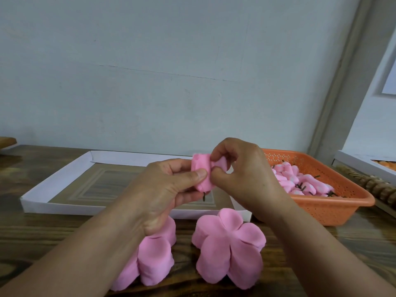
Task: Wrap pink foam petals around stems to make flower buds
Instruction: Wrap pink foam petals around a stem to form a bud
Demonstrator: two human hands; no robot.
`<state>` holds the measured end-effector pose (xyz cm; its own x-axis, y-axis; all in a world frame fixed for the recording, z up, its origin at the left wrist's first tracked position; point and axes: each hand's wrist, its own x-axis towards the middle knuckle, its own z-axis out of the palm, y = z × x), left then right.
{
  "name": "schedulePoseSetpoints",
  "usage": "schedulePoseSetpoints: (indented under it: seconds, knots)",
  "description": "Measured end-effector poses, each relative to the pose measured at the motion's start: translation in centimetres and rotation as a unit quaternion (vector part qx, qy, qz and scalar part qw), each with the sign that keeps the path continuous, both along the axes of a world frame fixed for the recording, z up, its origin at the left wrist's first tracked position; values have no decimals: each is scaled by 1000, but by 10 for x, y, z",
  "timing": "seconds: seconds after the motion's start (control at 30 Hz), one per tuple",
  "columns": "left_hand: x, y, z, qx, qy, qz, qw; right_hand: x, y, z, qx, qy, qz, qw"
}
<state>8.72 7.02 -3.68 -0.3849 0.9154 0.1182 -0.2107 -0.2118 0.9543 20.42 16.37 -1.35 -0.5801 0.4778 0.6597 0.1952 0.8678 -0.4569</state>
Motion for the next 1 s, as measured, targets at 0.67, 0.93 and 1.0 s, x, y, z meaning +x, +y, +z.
schedulePoseSetpoints:
  seconds: [0.67, 0.93, 1.0]
  knots:
    - [-1, 0, -1, -8, 48, 29, 998, -7, -1, -5, -105, 84, -12, 991]
    - [-2, 2, -3, -15, 65, 50, 997, -7, -5, -4, -195, 95, 41, 975]
    - [-2, 2, -4, -19, 65, 63, 996, -6, -4, -2, -241, 94, 69, 964]
